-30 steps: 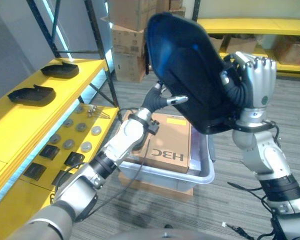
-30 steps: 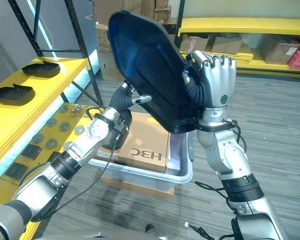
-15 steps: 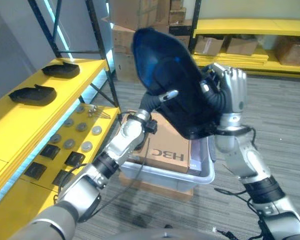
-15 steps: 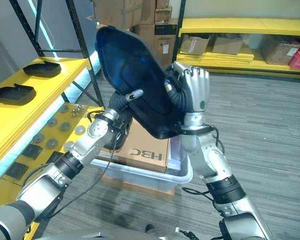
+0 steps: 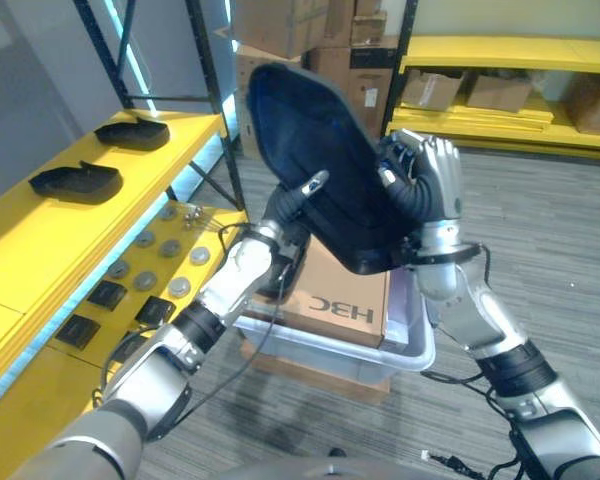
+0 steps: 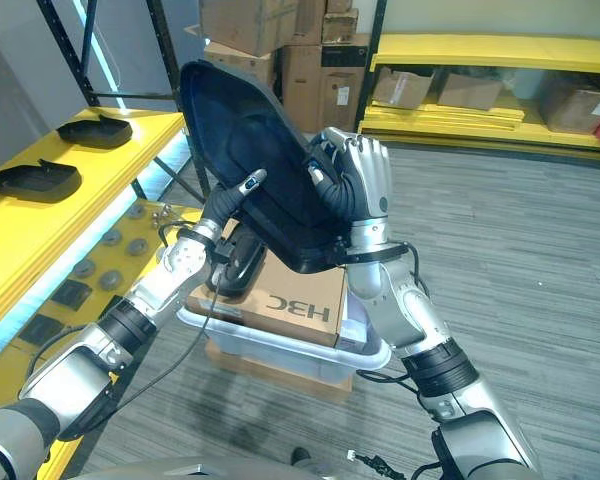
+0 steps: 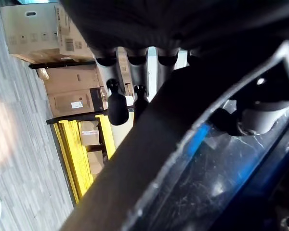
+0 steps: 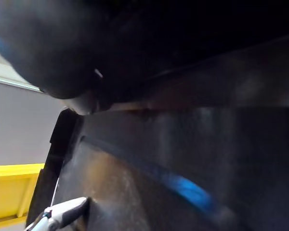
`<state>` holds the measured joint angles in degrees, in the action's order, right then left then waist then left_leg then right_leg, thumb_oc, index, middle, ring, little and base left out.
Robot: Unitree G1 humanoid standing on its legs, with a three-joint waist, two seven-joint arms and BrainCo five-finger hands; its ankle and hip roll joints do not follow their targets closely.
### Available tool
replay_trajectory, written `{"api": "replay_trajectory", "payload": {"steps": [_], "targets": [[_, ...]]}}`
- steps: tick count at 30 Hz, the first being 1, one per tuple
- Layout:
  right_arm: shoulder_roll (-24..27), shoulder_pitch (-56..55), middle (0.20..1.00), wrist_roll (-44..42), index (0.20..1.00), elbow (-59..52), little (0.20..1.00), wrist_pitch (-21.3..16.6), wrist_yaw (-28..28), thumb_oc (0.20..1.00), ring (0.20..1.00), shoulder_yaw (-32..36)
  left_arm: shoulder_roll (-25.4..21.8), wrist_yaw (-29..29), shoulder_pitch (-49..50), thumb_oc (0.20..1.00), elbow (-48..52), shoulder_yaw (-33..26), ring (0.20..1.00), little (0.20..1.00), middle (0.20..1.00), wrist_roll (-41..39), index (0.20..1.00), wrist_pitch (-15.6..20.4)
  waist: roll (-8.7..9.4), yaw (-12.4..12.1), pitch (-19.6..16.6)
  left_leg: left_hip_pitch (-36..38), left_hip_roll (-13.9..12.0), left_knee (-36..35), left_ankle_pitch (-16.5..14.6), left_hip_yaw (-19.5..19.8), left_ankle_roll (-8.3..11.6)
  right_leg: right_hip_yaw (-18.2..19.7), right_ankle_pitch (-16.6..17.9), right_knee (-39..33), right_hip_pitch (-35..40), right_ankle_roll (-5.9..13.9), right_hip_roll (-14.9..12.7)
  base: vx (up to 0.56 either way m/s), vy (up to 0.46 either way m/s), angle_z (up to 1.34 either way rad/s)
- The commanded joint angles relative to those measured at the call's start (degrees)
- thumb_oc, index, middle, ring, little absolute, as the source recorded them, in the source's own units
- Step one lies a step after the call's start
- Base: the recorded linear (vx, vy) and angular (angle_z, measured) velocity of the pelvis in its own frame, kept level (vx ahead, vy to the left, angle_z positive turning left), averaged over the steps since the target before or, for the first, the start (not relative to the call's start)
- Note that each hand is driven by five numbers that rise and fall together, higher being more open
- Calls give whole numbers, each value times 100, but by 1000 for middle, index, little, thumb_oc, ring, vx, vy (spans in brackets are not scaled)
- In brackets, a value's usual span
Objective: Move parts from the plastic box to the shelf.
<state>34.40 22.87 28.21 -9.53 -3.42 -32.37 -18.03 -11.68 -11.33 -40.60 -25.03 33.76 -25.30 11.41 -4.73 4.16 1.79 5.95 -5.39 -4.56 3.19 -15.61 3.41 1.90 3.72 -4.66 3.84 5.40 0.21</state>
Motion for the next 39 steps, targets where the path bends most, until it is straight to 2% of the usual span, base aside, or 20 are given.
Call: {"api": "replay_trajectory", "payload": {"steps": [1, 8, 13, 14, 15, 16, 17, 18, 19, 20, 21, 22, 23, 24, 30, 32, 33, 34, 36, 39], "targets": [[-403, 535, 200, -391, 200, -556, 200, -1142, 364, 200, 200, -707, 261, -245, -848, 200, 131, 130, 200, 200, 200, 549, 200, 447, 143, -248, 45, 515, -211, 233, -941, -80, 442, -518, -1181, 819, -43, 613, -116, -55, -58, 14], [-575, 599, 200, -1177, 200, -282, 200, -1348, 843, 200, 200, -903, -492, -427, -21, 200, 983, -382, 200, 200, 200, 676, 200, 605, 217, -516, 245, 250, -240, 392, -885, 224, 477, -585, -1308, 1120, -267, 497, -173, -64, -65, 42], [-790, 525, 200, -2099, 200, -4, 200, -1536, 1418, 200, 200, -906, -1438, -520, 1029, 200, 1973, -1233, 200, 200, 200, 1423, 200, 691, 274, -1016, 370, 9, -197, 466, -784, 675, 485, -752, -1396, 1368, -450, 413, -251, 6, -64, 54], [-796, 529, 200, -2104, 200, 4, 200, -1542, 1421, 200, 200, -910, -1445, -522, 1042, 200, 1990, -1238, 200, 200, 200, 1427, 200, 682, 280, -995, 366, -4, -194, 477, -788, 693, 485, -768, -1404, 1375, -452, 413, -257, -68, -60, 40], [-786, 452, 200, -2268, 200, 102, 200, -1547, 1479, 200, 200, -811, -1531, -535, 1150, 200, 2158, -1340, 200, 200, 200, 1654, 200, 681, 306, -1114, 460, -250, -196, 572, -695, 901, 518, -910, -1499, 1473, -483, 364, -342, -78, -78, 42], [-746, 344, 200, -2365, 200, 139, 200, -1562, 1541, 200, 200, -710, -1571, -520, 1231, 200, 2235, -1405, 200, 200, 200, 1774, 200, 702, 316, -1113, 490, -426, -209, 628, -664, 963, 529, -1120, -1605, 1583, -496, 331, -440, -85, -77, 72], [-746, 345, 203, -2367, 203, 140, 203, -1563, 1543, 203, 203, -709, -1572, -520, 1233, 200, 2241, -1407, 200, 200, 200, 1775, 200, 699, 319, -1090, 470, -465, -205, 632, -645, 989, 526, -1143, -1589, 1574, -516, 331, -445, -17, -37, 121], [-698, 224, 322, -2424, 322, 160, 322, -1546, 1590, 322, 322, -629, -1600, -488, 1343, 200, 2334, -1468, 200, 200, 200, 1862, 200, 701, 298, -1057, 467, -505, -235, 603, -608, 910, 516, -1327, -1632, 1658, -531, 306, -511, 58, 29, 286], [-678, 92, 275, -2512, 275, 157, 275, -1546, 1631, 275, 275, -507, -1657, -485, 1588, 200, 2469, -1613, 200, 200, 200, 2006, 200, 702, 265, -1078, 452, -517, -294, 538, -521, 743, 505, -1672, -1624, 1717, -471, 288, -615, 110, 52, 293], [-689, 6, 294, -2566, 294, 126, 294, -1556, 1668, 294, 294, -439, -1685, -496, 1739, 200, 2519, -1711, 200, 200, 200, 2061, 200, 707, 256, -1129, 467, -479, -291, 518, -510, 680, 513, -1812, -1640, 1734, -387, 287, -661, 122, 85, 321], [-689, -93, 366, -2616, 366, 75, 366, -1587, 1704, 366, 366, -347, -1708, -497, 1889, 200, 2604, -1816, 200, 200, 200, 2116, 200, 703, 242, -1162, 472, -510, -272, 492, -455, 634, 507, -2020, -1589, 1670, -270, 304, -722, 117, 66, 187], [-697, -149, 460, -2646, 460, 76, 460, -1558, 1739, 460, 460, -314, -1712, -478, 2018, 200, 2686, -1859, 200, 200, 200, 2120, 200, 701, 240, -1194, 492, -473, -254, 469, -459, 587, 508, -2100, -1604, 1669, -194, 313, -748, 64, 46, 172], [-696, -149, 511, -2647, 511, 75, 511, -1558, 1740, 511, 511, -313, -1713, -476, 2023, 200, 2695, -1863, 200, 200, 200, 2119, 200, 696, 237, -1182, 483, -492, -253, 463, -438, 599, 502, -2114, -1578, 1647, -199, 313, -744, 170, 102, 166], [-719, -265, 1000, -2611, 1000, 61, 1000, -1548, 1764, 1000, 1000, -217, -1795, -502, 2403, 200, 2881, -2130, 200, 200, 200, 2239, 200, 713, 235, -1302, 482, -440, -145, 414, -459, 557, 500, -2374, -1535, 1495, 30, 339, -839, 115, 89, 132], [-680, -390, 1000, -2623, 1000, 1, 1000, -1498, 1907, 1000, 1000, -97, -1913, -495, 3166, 200, 3142, -2660, 200, 200, 200, 2297, 200, 675, 309, -1481, 434, -554, 102, 516, -586, 637, 431, -2524, -1394, 1068, 368, 464, -967, 124, 98, 36], [-736, -455, 1000, -2700, 1000, -22, 1000, -1453, 2021, 1000, 1000, -10, -1900, -490, 3653, 200, 3325, -3066, 200, 200, 200, 2338, 200, 675, 389, -1613, 366, -695, 337, 683, -762, 703, 271, -2479, -1231, 869, 482, 613, -1211, 187, 254, -8], [-735, -488, 1000, -2716, 1000, -45, 1000, -1454, 2034, 1000, 1000, 56, -1911, -478, 3732, 200, 3383, -3159, 200, 200, 200, 2318, 200, 690, 426, -1655, 356, -742, 423, 760, -843, 685, 205, -2475, -1180, 862, 504, 671, -1339, 94, 154, -3], [-736, -489, 1000, -2717, 1000, -46, 1000, -1454, 2035, 1000, 1000, 56, -1912, -478, 3735, 200, 3385, -3160, 200, 200, 200, 2318, 200, 689, 428, -1656, 353, -748, 424, 765, -846, 684, 204, -2473, -1180, 863, 500, 672, -1341, 93, 167, 3], [-757, -574, 1000, -2685, 1000, -99, 1000, -1408, 2033, 1000, 1000, 171, -1900, -497, 3766, 200, 3447, -3244, 200, 200, 200, 2326, 200, 702, 464, -1699, 315, -782, 620, 844, -1005, 724, 56, -2453, -1019, 979, 490, 757, -1651, 125, 223, 7], [-769, -546, 1000, -2640, 1000, -151, 1000, -1350, 2005, 1000, 1000, 277, -1920, -531, 3590, 200, 3465, -3236, 200, 200, 200, 2334, 200, 707, 446, -1590, 415, -733, 865, 853, -1142, 837, -106, -2129, -407, 1511, 142, 742, -2057, 115, 245, 6]]}}
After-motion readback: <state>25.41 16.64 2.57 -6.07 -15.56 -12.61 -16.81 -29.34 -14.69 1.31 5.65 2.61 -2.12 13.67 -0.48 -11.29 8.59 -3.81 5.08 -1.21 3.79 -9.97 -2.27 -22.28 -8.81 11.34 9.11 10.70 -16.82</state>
